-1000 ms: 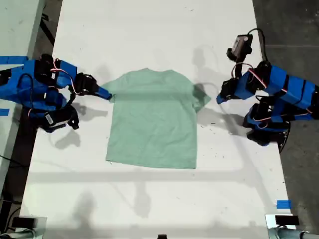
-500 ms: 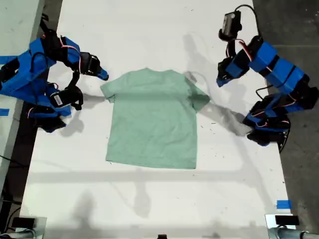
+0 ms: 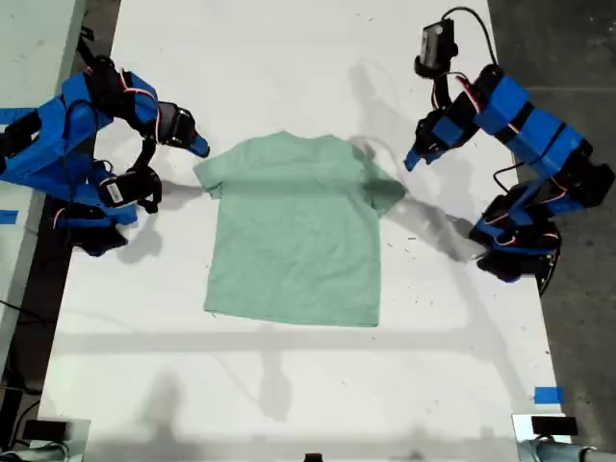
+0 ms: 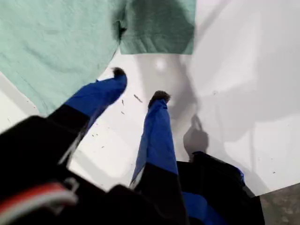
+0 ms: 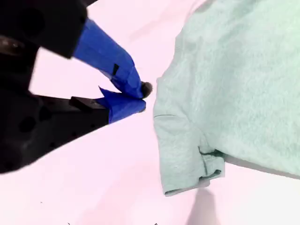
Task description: Fold tshirt
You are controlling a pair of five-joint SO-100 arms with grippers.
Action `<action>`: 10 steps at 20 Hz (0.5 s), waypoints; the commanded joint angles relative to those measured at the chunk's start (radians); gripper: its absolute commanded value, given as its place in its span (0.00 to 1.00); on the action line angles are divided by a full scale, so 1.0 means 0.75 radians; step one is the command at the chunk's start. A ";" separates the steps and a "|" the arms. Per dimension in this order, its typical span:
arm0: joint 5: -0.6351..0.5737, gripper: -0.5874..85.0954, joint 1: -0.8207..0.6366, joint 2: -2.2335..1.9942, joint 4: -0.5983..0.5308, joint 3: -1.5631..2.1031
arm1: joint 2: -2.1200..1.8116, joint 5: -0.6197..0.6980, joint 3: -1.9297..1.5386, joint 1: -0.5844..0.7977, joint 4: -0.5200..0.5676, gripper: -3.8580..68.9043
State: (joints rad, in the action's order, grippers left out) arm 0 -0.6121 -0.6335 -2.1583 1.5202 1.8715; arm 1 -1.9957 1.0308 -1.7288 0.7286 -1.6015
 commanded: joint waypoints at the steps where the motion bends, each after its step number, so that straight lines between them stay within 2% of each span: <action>1: 0.000 0.01 0.031 0.004 -0.022 -0.053 | -0.004 0.053 0.008 0.020 0.076 0.42; 10: 0.000 0.01 0.031 0.031 -0.078 -0.018 | 0.110 0.162 -0.485 0.094 0.657 0.41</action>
State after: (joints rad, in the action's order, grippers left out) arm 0 -0.6121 -0.6305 -2.1353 1.4803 1.8715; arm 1 -1.9282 1.1321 -2.0785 0.7823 -1.2072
